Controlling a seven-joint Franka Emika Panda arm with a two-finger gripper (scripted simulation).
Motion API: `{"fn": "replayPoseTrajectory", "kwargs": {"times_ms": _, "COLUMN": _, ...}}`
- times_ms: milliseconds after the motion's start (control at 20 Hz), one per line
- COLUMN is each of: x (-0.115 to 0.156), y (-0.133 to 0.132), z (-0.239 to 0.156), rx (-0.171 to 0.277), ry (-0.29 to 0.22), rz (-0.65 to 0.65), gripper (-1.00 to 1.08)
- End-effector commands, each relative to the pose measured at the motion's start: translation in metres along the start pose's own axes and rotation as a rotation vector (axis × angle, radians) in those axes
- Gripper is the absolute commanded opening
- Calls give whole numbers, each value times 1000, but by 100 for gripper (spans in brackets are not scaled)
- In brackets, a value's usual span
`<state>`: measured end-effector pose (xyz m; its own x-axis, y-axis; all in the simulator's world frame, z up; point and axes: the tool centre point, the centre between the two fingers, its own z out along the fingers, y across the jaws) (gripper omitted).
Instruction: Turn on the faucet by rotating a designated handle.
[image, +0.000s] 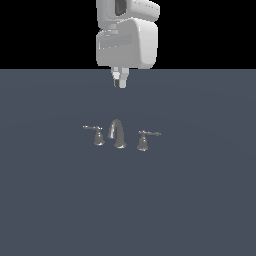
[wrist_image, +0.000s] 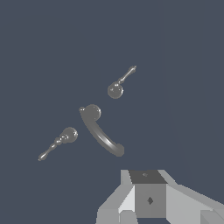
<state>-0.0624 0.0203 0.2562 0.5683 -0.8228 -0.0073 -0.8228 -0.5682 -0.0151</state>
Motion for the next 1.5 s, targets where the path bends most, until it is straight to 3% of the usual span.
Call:
{"fn": "replayPoseTrajectory", "kwargs": {"times_ms": 0, "x": 11, "y": -6, "z": 15, "rx": 0, "ry": 1, "rz": 63, "gripper": -100}}
{"fn": "replayPoseTrajectory", "kwargs": {"times_ms": 700, "x": 87, "y": -25, "z": 102, "rx": -7, "ry": 9, "rz": 443, "gripper": -100}}
{"fn": "replayPoseTrajectory", "kwargs": {"times_ms": 1450, "x": 155, "y": -17, "z": 173, "rx": -12, "ry": 15, "rz": 766, "gripper": -100}}
